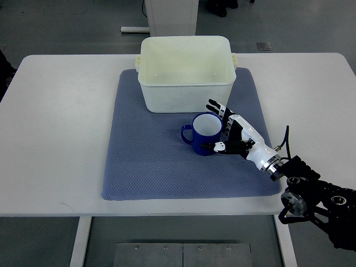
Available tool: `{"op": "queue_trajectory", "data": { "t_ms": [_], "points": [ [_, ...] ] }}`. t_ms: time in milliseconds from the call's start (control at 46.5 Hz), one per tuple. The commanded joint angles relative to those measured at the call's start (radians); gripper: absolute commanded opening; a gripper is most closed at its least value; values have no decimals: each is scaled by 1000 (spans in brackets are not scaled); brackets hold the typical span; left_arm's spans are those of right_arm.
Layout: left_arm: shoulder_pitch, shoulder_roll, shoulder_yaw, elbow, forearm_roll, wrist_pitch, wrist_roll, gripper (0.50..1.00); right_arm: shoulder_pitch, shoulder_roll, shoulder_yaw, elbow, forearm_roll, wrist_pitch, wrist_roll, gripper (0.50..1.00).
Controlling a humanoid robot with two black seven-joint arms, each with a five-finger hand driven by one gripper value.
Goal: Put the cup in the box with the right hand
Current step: 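Close the right hand fingers around the blue mug body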
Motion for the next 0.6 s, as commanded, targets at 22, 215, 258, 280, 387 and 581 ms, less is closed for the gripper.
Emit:
{"op": "queue_trajectory", "data": {
  "t_ms": [22,215,258,280,387,581],
  "points": [
    [0,0,0,0,0,-1,0,1000,0,11,0,-8,0,-1,0,998],
    [0,0,0,0,0,-1,0,1000,1,37,-6,-19,-3,-35,0,995],
    [0,0,0,0,0,1,0,1000,6,42,-10,-20,-3,-41,0,993],
    [-2,0,0,0,0,1,0,1000,9,43,-13,-20,-3,-46,0,993],
    [0,0,0,0,0,-1,0,1000,14,57,-22,-23,-3,-61,0,989],
    [0,0,0,0,0,-1,0,1000,15,76,-23,-37,-3,-89,0,947]
  ]
}}
